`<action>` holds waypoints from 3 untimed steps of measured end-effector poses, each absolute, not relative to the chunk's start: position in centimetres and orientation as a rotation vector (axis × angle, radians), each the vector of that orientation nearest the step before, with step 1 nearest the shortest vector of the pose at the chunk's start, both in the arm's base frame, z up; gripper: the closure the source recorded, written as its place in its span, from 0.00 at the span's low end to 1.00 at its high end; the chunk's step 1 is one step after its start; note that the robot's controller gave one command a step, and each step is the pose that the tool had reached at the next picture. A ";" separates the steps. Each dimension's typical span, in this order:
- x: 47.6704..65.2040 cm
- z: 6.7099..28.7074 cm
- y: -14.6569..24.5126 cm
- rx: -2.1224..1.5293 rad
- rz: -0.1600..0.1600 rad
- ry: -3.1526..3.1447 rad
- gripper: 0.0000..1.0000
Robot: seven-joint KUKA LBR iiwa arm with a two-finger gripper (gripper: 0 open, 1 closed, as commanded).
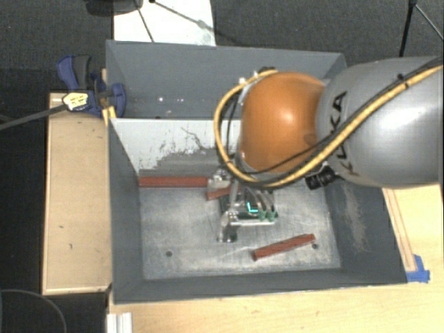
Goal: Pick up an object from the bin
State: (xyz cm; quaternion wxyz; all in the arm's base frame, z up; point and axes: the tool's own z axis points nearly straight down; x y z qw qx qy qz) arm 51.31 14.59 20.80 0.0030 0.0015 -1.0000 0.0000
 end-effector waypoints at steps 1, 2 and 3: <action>51.5 21.2 14.5 -0.002 -0.002 -3.144 0.00; 52.5 16.3 10.6 0.089 -0.003 -3.149 0.00; 52.7 9.7 9.4 0.080 -0.001 -3.147 0.00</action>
Offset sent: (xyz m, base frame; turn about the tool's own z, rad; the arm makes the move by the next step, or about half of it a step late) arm 0.0140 -0.0563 -0.0656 -0.0670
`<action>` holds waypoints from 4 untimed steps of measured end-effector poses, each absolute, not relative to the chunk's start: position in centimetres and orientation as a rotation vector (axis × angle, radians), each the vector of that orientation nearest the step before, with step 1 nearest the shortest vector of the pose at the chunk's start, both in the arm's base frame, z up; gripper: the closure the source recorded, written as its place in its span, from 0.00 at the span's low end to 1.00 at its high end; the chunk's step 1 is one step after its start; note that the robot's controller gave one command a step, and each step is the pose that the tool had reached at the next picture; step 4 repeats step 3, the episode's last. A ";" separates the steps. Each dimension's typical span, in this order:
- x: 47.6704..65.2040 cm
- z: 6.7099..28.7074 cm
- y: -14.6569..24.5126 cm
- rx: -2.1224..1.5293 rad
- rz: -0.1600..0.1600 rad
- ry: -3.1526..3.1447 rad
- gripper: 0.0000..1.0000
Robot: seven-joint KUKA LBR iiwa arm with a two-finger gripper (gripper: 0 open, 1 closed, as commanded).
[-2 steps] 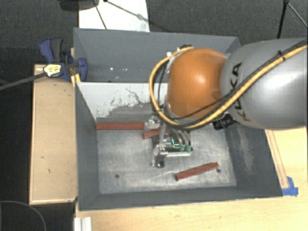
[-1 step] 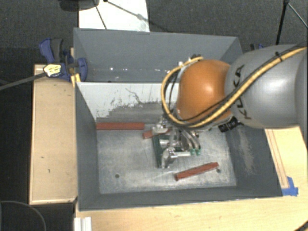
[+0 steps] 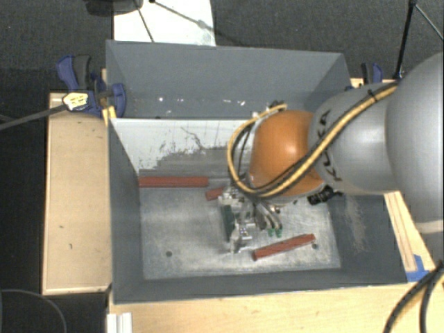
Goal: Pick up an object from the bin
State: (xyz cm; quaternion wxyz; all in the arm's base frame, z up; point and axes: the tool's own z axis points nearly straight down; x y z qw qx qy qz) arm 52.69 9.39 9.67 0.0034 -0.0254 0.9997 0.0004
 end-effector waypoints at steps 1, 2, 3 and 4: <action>56.3 8.2 4.5 -0.145 0.012 3.108 1.00; 56.3 8.2 4.5 -0.143 0.012 3.109 1.00; 58.2 22.2 4.2 -0.075 0.001 3.136 1.00; 58.2 22.2 4.2 -0.075 0.001 3.136 1.00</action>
Offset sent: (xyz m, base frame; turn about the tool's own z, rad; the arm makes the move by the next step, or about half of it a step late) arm 0.0000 0.0000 0.0000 0.0000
